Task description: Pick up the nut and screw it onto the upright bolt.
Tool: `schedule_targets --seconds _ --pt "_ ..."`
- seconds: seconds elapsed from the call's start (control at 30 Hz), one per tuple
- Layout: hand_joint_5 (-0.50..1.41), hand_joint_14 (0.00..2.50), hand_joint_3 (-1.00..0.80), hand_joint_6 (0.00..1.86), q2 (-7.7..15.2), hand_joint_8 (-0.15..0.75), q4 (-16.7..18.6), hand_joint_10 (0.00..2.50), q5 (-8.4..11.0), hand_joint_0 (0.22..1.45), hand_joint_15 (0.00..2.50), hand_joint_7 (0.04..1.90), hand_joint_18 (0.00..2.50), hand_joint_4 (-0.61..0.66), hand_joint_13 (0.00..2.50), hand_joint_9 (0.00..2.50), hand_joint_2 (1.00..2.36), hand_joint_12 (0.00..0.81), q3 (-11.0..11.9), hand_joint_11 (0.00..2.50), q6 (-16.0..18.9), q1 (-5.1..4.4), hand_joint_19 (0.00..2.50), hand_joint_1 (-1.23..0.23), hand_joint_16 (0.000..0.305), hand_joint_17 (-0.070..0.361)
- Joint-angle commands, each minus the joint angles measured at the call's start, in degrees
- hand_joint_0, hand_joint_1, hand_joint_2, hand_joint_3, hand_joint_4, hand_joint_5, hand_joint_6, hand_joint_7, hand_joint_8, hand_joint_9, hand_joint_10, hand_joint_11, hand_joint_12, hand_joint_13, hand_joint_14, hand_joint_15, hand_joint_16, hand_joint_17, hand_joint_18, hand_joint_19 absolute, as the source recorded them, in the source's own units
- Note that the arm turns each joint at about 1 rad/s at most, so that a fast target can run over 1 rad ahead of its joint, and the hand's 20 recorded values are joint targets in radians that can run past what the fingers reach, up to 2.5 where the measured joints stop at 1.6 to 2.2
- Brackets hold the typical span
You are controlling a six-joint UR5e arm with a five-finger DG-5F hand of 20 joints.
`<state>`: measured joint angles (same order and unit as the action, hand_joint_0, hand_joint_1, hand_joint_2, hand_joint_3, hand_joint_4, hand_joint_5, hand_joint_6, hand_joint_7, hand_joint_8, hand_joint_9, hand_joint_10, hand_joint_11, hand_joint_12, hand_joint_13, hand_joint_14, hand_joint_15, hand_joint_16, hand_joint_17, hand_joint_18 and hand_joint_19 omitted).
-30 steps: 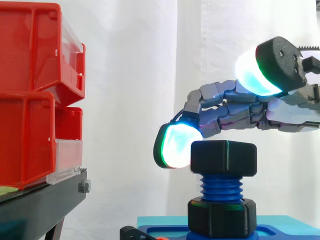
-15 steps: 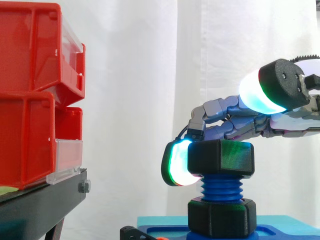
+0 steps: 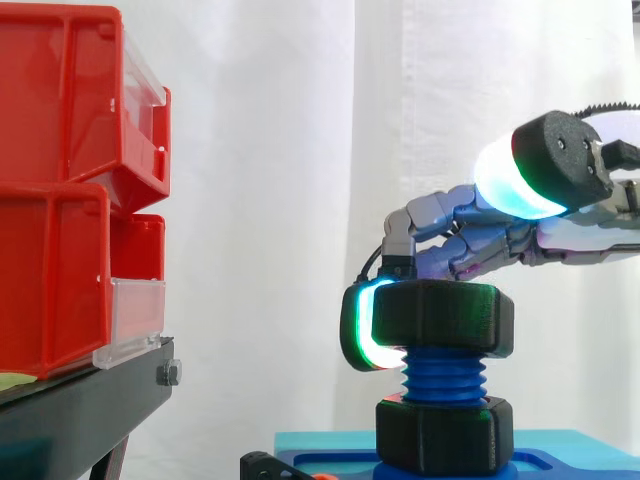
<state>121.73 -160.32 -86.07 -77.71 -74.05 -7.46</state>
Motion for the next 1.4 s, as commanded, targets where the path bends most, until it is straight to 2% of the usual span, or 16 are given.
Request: schedule_targets --seconds 0.0,0.3,0.4,0.57,0.63,0.67,0.73,0.93,1.03,1.13,1.2,1.3,1.37 --pt "-0.11 0.0 -0.5 0.6 -0.3 0.261 -0.3 0.0 0.03 0.48 0.0 1.22 0.17 0.21 0.5 0.49 1.0 0.258 0.9 0.0 0.0 0.25 0.0 -0.06 0.025 0.056" --pt "-0.1 0.0 -0.5 0.6 -0.3 0.268 -4.8 0.0 -1.11 0.49 0.0 1.25 0.21 0.21 0.54 0.55 1.0 0.245 3.8 0.0 -0.4 1.04 0.0 -0.07 0.023 0.052" --pt "-0.09 0.0 -0.5 0.59 -0.4 0.269 -6.8 0.0 -1.55 0.49 0.0 1.25 0.22 0.21 0.55 0.56 1.0 0.244 4.9 0.0 -0.7 1.57 0.0 -0.07 0.023 0.051" --pt "-0.08 0.0 -0.5 0.5 -0.8 0.267 -7.7 0.0 -1.9 0.49 0.0 1.35 0.23 0.22 0.55 0.57 1.0 0.242 5.2 0.0 -1.1 2.01 0.0 -0.07 0.023 0.051" --pt "-0.1 0.0 -0.5 0.5 -0.8 0.264 -7.6 0.0 -1.9 0.49 0.0 1.19 0.23 0.24 0.55 0.57 1.0 0.243 5.2 0.0 -1.1 2.27 0.0 -0.07 0.023 0.051" --pt "-0.11 0.0 -0.5 0.5 -0.9 0.262 -7.7 0.0 -2.34 0.49 0.0 1.13 0.23 0.24 0.55 0.57 1.0 0.243 5.6 0.0 -1.1 2.71 0.0 -0.07 0.023 0.051" --pt "-0.13 0.0 -0.5 0.5 -0.9 0.248 -7.7 0.0 -3.05 0.49 0.0 0.89 0.22 0.2 0.54 0.56 1.0 0.243 6.5 0.0 -1.3 3.24 0.0 -0.07 0.023 0.052" --pt "-0.15 0.0 -0.5 0.5 -0.8 0.221 -7.6 0.0 -3.84 0.48 0.0 0.69 0.19 0.15 0.48 0.51 1.0 0.249 8.3 0.0 -1.7 3.77 0.0 -0.07 0.027 0.06" --pt "-0.15 0.0 -0.5 0.5 -0.8 0.218 -6.8 0.0 -4.37 0.48 0.0 0.66 0.18 0.15 0.46 0.5 1.0 0.252 8.3 0.0 -2.0 3.68 0.0 -0.07 0.028 0.062" --pt "-0.15 0.0 -0.5 0.5 -0.5 0.215 -2.6 0.0 -4.54 0.48 0.0 0.65 0.17 0.15 0.45 0.49 1.0 0.254 8.3 0.0 -2.3 3.06 0.0 -0.06 0.028 0.063" --pt "-0.15 0.0 -0.5 0.5 -0.5 0.214 -1.5 0.0 -4.19 0.48 0.0 0.65 0.16 0.15 0.45 0.49 1.0 0.256 8.1 0.0 -2.3 2.71 0.0 -0.06 0.028 0.063" --pt "-0.14 0.0 -0.5 0.5 -0.5 0.215 -0.2 0.0 -4.1 0.48 0.0 0.66 0.16 0.17 0.44 0.49 1.0 0.259 7.5 0.0 -2.4 1.83 0.0 -0.06 0.028 0.064" --pt "-0.14 0.0 -0.5 0.5 -0.5 0.215 1.2 0.0 -3.14 0.48 0.0 0.66 0.16 0.17 0.44 0.49 1.0 0.261 6.3 0.0 -2.3 0.69 0.0 -0.06 0.029 0.064"
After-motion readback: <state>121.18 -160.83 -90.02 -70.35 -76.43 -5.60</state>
